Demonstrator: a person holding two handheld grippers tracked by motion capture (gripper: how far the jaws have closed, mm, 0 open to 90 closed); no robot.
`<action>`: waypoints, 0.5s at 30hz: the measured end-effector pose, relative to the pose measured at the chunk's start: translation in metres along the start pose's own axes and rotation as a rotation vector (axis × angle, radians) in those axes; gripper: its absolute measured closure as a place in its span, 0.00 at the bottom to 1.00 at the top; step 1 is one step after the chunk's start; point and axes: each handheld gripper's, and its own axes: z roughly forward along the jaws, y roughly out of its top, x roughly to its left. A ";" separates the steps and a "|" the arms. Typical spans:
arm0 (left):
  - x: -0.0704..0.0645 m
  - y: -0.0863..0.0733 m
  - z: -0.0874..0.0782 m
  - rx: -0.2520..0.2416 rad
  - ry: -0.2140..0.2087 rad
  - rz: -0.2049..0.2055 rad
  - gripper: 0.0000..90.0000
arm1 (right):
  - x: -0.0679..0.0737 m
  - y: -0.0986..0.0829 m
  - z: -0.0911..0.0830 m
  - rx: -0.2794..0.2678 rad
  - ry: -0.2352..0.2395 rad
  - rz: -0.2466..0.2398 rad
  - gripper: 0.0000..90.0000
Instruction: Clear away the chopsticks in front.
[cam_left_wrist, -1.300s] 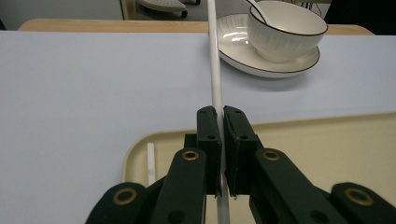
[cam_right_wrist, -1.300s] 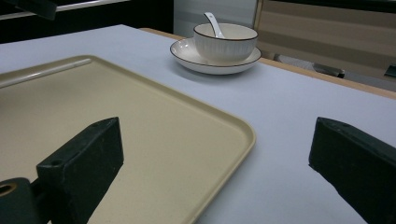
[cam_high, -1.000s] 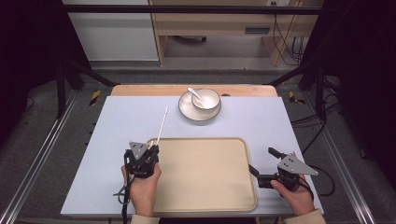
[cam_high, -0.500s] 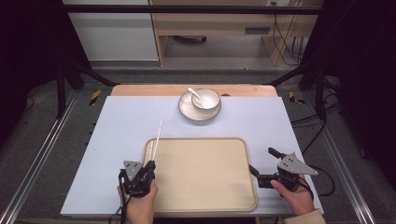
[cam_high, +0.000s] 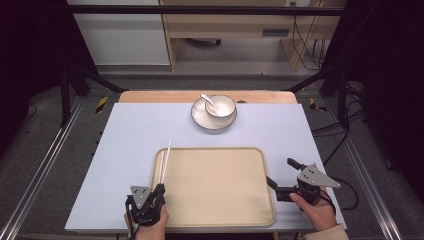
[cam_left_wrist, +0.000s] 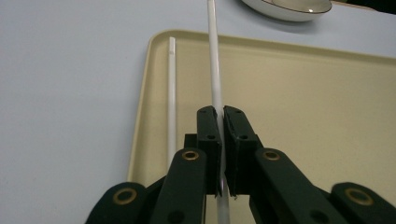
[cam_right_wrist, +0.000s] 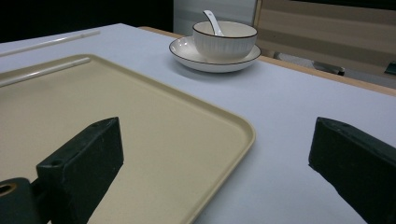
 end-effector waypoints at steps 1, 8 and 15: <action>0.000 -0.003 -0.001 0.004 0.002 -0.004 0.95 | 0.000 0.000 0.000 0.000 0.001 -0.002 0.04; 0.002 -0.010 -0.003 0.020 0.006 -0.023 0.95 | 0.000 0.000 0.000 0.002 0.002 -0.001 0.04; 0.004 -0.015 -0.002 0.039 0.008 -0.038 0.95 | 0.000 0.000 0.000 0.003 0.002 -0.002 0.04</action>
